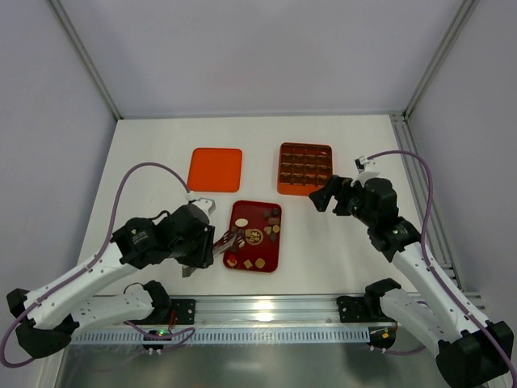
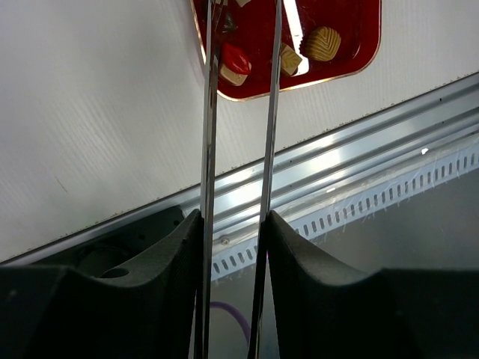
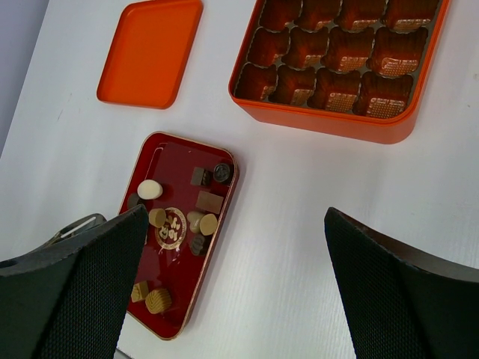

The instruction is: Pack the chocolate

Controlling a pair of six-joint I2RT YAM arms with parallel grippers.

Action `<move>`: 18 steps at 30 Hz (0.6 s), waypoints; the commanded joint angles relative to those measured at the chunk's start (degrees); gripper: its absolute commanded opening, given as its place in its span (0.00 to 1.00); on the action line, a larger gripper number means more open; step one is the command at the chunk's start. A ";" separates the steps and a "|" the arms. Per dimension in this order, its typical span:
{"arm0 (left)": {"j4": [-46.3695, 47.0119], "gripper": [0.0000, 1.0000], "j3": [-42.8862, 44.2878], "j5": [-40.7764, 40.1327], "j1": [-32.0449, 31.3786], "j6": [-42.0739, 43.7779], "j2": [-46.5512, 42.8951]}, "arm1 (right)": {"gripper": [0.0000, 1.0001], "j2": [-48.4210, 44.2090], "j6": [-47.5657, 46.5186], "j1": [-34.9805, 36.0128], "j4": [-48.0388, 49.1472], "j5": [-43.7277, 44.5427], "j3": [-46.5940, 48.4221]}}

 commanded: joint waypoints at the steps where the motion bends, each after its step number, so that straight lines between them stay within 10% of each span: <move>1: 1.42 0.38 -0.34 0.97 -0.57 -0.95 0.47 | 1.00 -0.84 0.41 -0.17 1.70 0.76 -0.32; 18: 5.73 0.38 -2.18 -0.88 -1.27 -1.83 4.61 | 1.00 -1.72 -0.20 -0.09 1.27 1.46 -1.29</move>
